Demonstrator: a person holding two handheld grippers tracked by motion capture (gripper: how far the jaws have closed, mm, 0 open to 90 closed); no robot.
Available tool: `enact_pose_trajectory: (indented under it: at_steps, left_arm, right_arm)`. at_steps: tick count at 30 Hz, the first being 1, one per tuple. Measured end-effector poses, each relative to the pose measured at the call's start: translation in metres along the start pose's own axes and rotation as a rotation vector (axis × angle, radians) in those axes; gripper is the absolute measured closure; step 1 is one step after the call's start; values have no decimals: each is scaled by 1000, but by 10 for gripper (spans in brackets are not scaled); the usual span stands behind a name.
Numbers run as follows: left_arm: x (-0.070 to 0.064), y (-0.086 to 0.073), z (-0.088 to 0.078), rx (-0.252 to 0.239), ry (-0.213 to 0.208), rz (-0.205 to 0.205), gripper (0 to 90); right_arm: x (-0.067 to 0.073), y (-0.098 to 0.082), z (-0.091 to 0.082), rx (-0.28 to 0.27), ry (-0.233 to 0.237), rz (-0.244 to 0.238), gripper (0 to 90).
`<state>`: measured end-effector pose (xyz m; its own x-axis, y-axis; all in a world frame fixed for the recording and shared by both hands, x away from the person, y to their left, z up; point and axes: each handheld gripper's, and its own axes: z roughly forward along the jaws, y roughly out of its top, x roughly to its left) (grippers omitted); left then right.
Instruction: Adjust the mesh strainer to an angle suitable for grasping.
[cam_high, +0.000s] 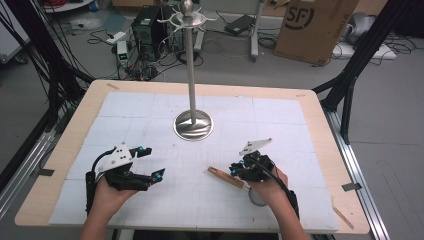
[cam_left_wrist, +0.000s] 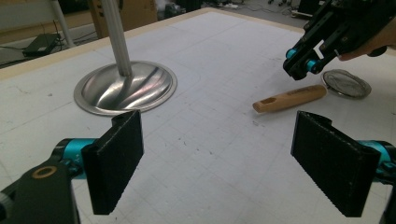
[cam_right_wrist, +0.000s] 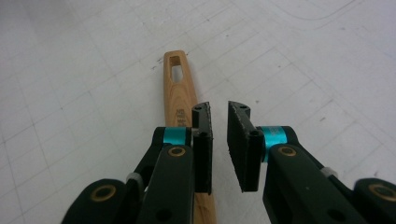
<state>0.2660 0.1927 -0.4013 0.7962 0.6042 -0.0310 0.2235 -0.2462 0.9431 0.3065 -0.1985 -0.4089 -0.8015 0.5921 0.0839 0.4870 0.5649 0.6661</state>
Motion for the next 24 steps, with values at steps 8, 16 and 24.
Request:
enact_pose_trajectory:
  at_steps: [8, 16, 24]
  left_arm:
    - [0, 0, 0, 0, 0, -1, 175]
    - [-3, 1, 2, 6, -4, 6, 176]
    - [-4, -1, 3, 13, -2, 16, 176]
  right_arm:
    - [-4, -8, -13, -36, 7, 14, 741]
    - [-3, -16, -21, -41, -3, -7, 630]
    - [1, -20, -24, -21, 15, -42, 559]
